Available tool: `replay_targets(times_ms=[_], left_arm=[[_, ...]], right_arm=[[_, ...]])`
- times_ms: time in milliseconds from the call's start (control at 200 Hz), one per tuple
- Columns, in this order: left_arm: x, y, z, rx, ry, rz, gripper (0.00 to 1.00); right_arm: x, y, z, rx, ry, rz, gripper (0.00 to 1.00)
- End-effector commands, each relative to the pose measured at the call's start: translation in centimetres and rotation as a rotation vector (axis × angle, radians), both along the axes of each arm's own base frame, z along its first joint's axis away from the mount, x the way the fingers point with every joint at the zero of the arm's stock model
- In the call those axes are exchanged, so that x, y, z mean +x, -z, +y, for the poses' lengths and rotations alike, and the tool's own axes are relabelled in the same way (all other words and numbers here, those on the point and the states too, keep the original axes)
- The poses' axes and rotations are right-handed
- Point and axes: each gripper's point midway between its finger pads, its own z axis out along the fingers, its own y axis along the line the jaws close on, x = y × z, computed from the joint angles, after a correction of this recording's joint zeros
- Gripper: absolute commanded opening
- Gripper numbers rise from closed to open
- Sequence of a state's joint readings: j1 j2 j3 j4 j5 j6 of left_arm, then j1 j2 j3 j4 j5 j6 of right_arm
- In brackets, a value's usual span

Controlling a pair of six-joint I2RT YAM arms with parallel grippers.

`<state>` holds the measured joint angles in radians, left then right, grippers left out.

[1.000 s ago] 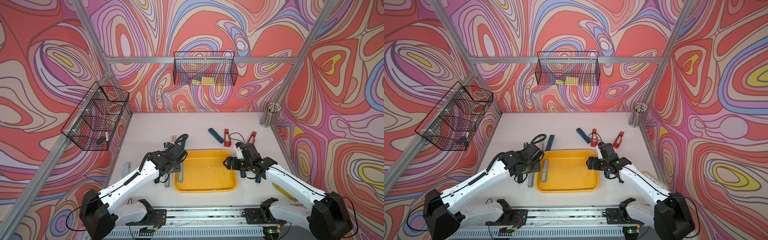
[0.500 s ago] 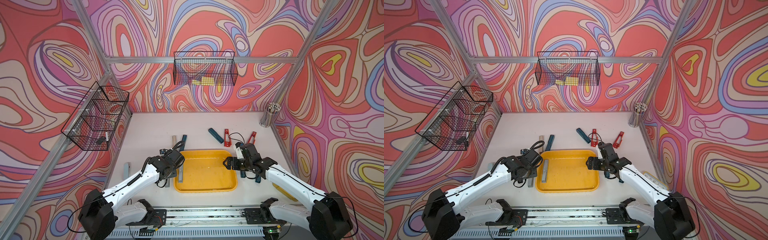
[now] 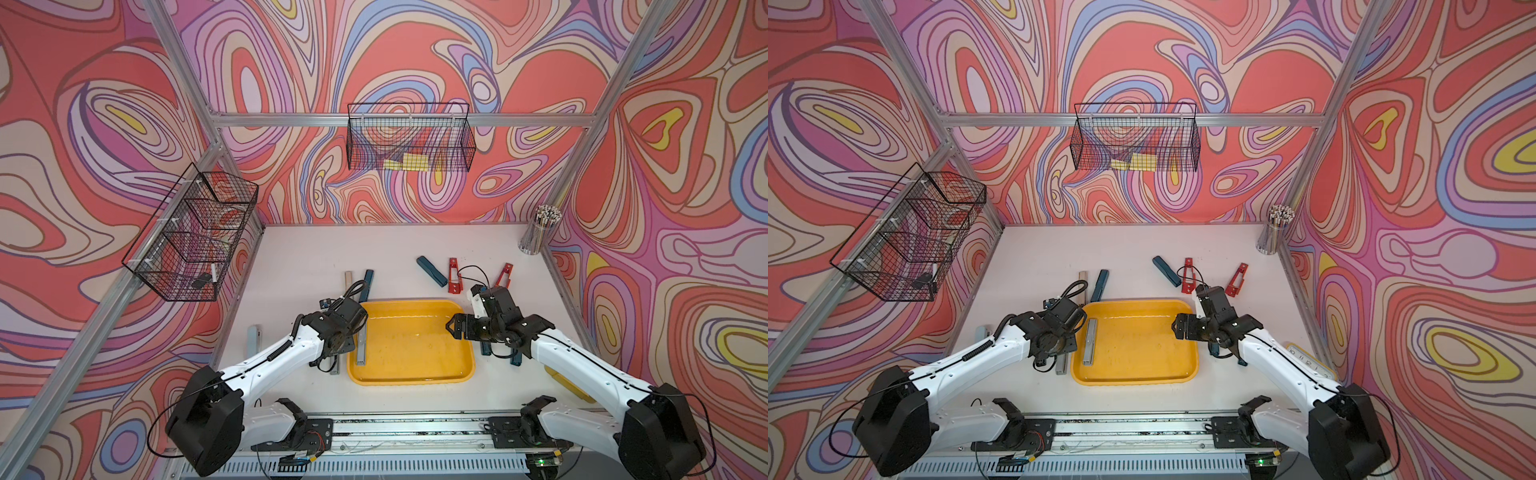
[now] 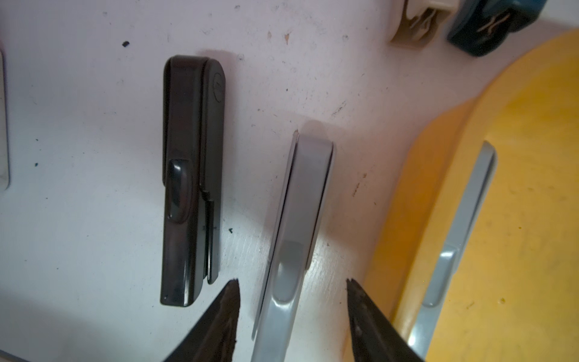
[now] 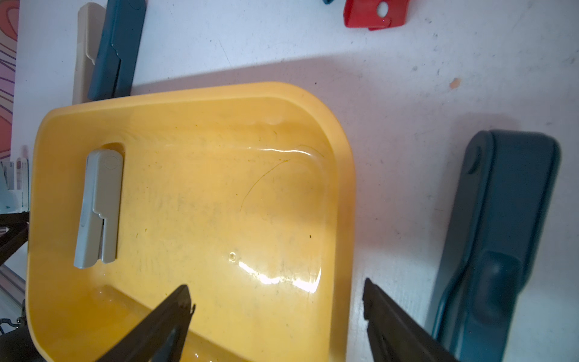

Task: Put the pruning pliers into the storage box
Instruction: Pick up the pruning pliers from the center of the board.

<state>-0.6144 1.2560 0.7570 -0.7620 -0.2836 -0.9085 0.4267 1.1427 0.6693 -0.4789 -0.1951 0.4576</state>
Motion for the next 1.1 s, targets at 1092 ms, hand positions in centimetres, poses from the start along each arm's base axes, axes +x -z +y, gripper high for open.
replay_targets(times_ms=[1092], left_arm=[[0.9,5.1,0.7,-0.010,-0.014,0.048,0.38]], right_arm=[[0.6,-0.4,0.2,-0.011,0.010,0.006,0.90]])
